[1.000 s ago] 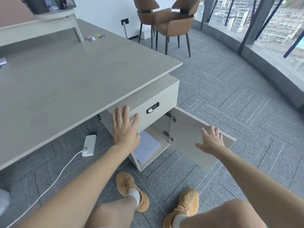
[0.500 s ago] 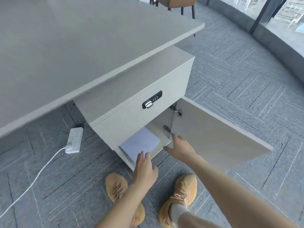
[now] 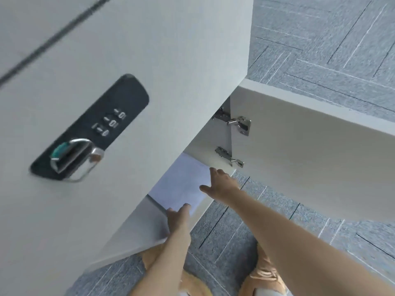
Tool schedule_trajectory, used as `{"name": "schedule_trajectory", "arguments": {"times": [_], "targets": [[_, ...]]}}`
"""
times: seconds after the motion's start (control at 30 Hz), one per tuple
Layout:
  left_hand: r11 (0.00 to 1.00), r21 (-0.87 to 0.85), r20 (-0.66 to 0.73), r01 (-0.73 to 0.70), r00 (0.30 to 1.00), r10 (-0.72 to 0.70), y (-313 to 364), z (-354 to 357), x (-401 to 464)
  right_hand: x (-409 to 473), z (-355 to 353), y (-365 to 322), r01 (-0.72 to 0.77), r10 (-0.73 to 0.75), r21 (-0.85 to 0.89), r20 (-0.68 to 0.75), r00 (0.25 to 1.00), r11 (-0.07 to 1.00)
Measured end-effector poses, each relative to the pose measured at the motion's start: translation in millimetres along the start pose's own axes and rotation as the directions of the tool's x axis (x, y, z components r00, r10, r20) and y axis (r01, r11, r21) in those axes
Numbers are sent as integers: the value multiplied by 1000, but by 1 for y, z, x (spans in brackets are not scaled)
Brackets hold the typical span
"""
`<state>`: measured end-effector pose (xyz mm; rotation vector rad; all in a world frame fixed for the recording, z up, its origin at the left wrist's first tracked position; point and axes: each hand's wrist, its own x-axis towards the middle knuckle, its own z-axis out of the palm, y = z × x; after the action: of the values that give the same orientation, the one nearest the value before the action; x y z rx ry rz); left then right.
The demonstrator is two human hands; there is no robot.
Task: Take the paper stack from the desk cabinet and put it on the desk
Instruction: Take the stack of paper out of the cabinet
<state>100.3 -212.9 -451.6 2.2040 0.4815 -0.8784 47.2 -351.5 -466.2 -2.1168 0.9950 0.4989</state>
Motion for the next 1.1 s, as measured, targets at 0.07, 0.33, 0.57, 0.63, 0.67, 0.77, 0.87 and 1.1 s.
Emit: {"name": "schedule_trajectory", "arguments": {"times": [0.07,0.33,0.57,0.63,0.67,0.77,0.87,1.1], "targets": [[1000,-16,-57,10,998,-11,-1,9,21,20,7,1,23,-22,-5,10,1000,1000],[994,-79,-145,79,985,-90,-7,22,82,79,37,11,33,-33,-11,-9,999,999],[998,-61,-207,22,978,-34,-12,40,93,94,46,2,-9,12,32,-87,996,999],[996,-86,-208,11,978,-29,-20,44,85,90,44,10,-37,40,46,-68,997,998],[996,-94,-207,9,978,-28,-25,46,80,86,43,16,-49,52,54,-62,997,997],[989,-149,-162,22,986,-46,-45,54,59,68,43,38,-91,95,64,-66,993,994],[991,-125,-133,41,989,-58,-62,60,36,50,48,63,-166,176,159,-51,983,973],[906,-312,-13,287,952,-306,-89,52,27,45,55,86,-236,218,348,91,972,907]]}}
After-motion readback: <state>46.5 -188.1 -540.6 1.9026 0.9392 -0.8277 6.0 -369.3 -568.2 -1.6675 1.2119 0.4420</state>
